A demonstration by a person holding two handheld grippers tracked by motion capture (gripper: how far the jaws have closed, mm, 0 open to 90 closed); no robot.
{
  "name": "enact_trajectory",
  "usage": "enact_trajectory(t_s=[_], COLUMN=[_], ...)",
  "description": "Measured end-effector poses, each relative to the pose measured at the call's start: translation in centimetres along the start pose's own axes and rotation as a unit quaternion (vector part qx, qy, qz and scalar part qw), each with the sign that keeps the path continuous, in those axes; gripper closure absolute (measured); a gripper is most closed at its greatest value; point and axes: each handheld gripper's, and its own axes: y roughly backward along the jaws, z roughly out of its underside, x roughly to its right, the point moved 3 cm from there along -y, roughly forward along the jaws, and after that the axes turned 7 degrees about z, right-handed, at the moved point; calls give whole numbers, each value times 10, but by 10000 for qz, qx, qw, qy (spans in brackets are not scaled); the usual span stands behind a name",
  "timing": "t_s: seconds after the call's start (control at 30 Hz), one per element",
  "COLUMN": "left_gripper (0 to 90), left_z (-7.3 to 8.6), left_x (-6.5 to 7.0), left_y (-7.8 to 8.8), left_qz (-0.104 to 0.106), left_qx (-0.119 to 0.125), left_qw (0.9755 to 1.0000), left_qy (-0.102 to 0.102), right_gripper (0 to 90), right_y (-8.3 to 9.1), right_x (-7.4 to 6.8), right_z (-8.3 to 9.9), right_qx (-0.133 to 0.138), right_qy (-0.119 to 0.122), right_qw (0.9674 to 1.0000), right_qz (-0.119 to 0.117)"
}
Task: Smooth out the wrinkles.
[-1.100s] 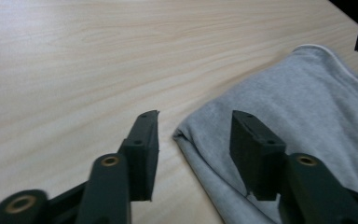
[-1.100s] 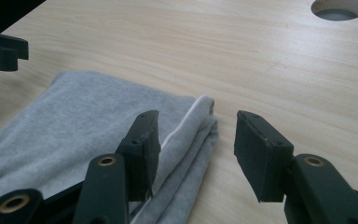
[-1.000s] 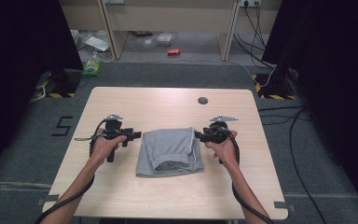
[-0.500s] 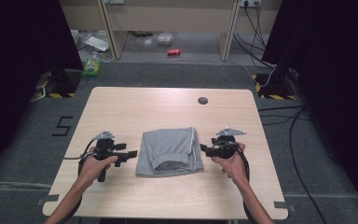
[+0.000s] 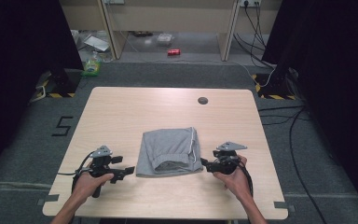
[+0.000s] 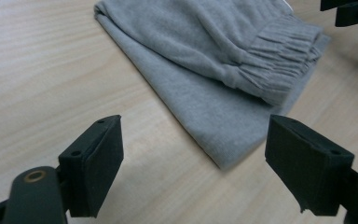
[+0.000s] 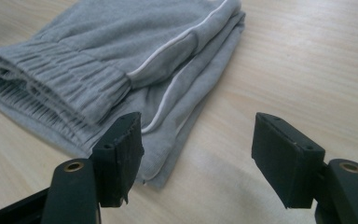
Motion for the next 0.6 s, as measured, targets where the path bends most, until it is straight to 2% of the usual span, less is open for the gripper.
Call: enact_trajectory(t_s=[0.17, 0.33, 0.47, 0.6], left_gripper=[186, 183, 177, 172], left_z=[10, 23, 29, 35], left_x=[9, 14, 15, 17], left_y=[4, 4, 5, 8], left_qz=[-27, -44, -200, -230], left_qx=[-24, -181, -271, -327], left_qw=[9998, 9994, 9985, 9981], left_qy=[-177, -301, -431, -474], right_gripper=[336, 312, 257, 222], right_y=[3, 5, 8, 12], right_x=[-6, -12, -16, -18], right_z=[6, 14, 22, 32], right_qx=[-28, -77, -144, -231], right_qy=[28, 57, 77, 128], right_qw=[10000, 9999, 9999, 9996], right_qz=[-38, -88, 12, 30])
